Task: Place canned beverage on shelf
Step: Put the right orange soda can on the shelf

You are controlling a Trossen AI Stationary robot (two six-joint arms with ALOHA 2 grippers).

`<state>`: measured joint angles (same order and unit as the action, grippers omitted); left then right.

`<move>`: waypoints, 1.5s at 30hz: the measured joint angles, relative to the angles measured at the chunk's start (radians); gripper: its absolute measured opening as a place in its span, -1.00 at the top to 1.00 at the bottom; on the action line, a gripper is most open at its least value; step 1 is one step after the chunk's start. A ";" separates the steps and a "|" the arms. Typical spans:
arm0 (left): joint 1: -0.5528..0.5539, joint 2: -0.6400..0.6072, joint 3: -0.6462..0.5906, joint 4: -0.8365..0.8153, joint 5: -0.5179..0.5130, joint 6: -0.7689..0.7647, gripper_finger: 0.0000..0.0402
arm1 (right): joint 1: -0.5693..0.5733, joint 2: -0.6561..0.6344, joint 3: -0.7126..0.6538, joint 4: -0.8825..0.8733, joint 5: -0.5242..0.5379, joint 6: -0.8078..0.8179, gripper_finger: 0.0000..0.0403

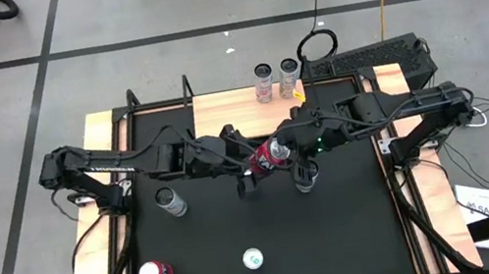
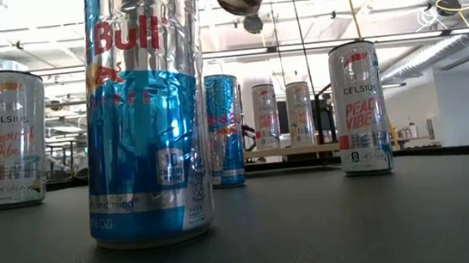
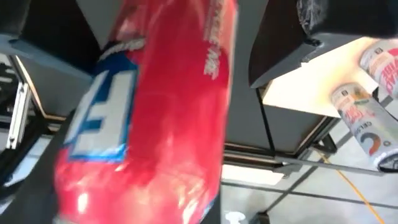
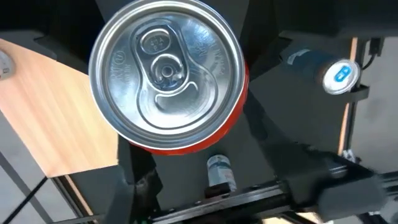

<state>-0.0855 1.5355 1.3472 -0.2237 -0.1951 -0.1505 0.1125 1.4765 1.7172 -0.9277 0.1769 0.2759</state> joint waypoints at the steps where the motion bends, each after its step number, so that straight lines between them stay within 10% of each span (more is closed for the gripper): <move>1: 0.003 0.000 0.000 0.020 -0.006 0.000 -0.86 | -0.004 0.000 0.000 0.003 0.001 0.004 -0.39; 21: 0.046 -0.012 -0.001 0.049 -0.024 0.108 -0.32 | -0.052 -0.002 0.000 0.059 0.011 0.000 -0.68; 29: 0.050 -0.110 -0.001 0.077 -0.137 0.107 -0.31 | -0.049 -0.125 0.000 0.085 0.243 0.048 -0.86; 45: 0.051 -0.176 -0.001 0.399 -0.033 0.017 -0.30 | -0.039 -0.162 -0.141 0.511 0.091 -0.037 -0.86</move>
<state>-0.0341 1.3598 1.3464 0.1753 -0.2283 -0.1340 0.0734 1.3148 1.5761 -0.4167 0.2683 0.2386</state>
